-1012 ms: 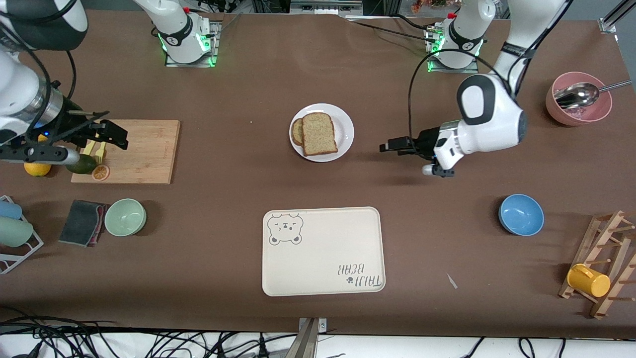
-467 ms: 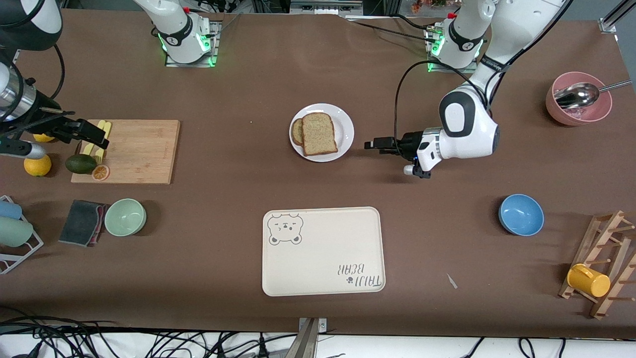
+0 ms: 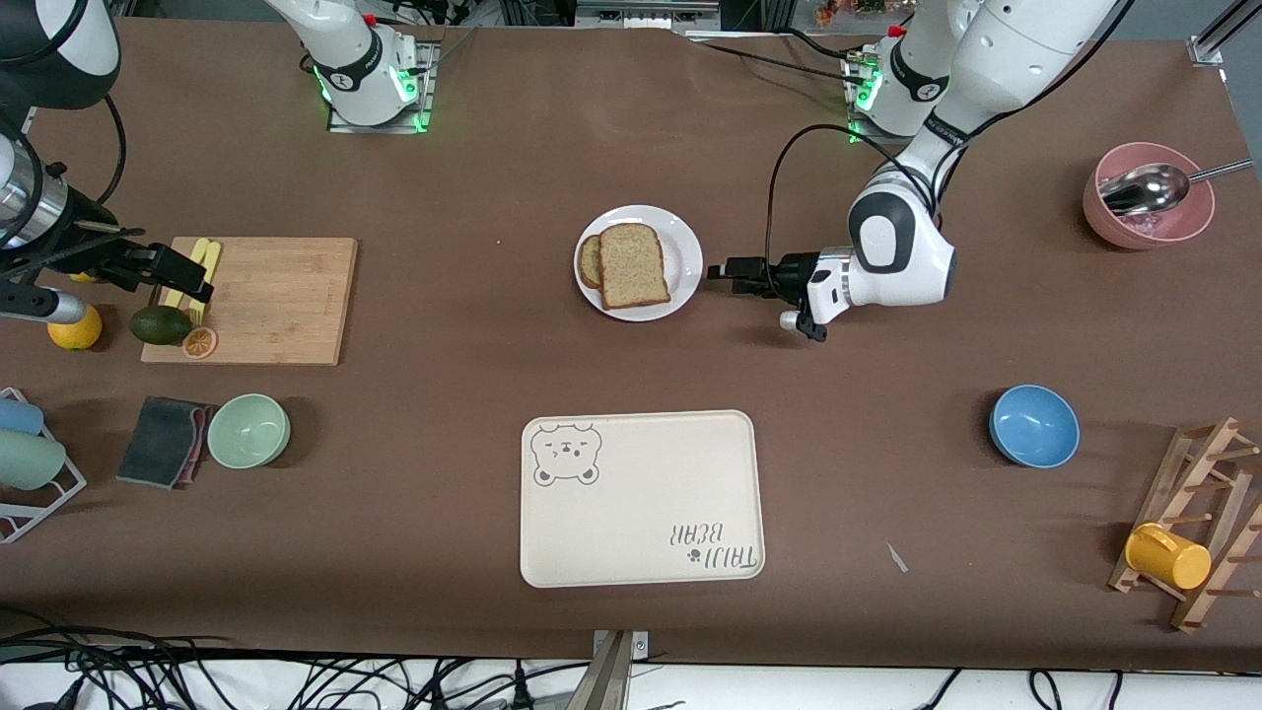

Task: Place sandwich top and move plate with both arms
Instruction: 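Grip the white plate rim with the left gripper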

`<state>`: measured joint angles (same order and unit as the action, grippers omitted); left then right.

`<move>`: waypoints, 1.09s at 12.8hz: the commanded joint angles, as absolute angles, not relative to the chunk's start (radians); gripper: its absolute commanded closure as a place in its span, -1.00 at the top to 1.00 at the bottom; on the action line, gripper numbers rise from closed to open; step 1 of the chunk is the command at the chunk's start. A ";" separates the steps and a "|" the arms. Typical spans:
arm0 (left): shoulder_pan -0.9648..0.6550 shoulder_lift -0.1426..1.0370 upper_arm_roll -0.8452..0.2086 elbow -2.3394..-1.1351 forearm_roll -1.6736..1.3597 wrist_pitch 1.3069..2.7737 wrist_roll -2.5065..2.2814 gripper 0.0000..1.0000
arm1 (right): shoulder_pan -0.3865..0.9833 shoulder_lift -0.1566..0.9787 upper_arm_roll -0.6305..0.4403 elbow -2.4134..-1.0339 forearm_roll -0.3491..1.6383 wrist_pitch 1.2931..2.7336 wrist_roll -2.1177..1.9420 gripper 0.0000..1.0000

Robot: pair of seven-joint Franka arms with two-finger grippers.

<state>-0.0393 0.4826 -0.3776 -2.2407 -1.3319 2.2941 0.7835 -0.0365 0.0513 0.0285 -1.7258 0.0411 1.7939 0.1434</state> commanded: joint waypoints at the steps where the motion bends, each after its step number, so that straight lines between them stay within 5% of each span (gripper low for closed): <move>1: -0.067 0.505 -0.393 -2.261 -1.407 2.329 0.857 0.95 | -0.038 0.058 0.034 -1.704 0.048 1.787 0.138 1.00; 14: -0.144 0.560 -0.410 -2.264 -1.496 2.391 0.870 0.47 | -0.046 0.067 0.014 -1.664 -0.001 1.701 0.135 1.00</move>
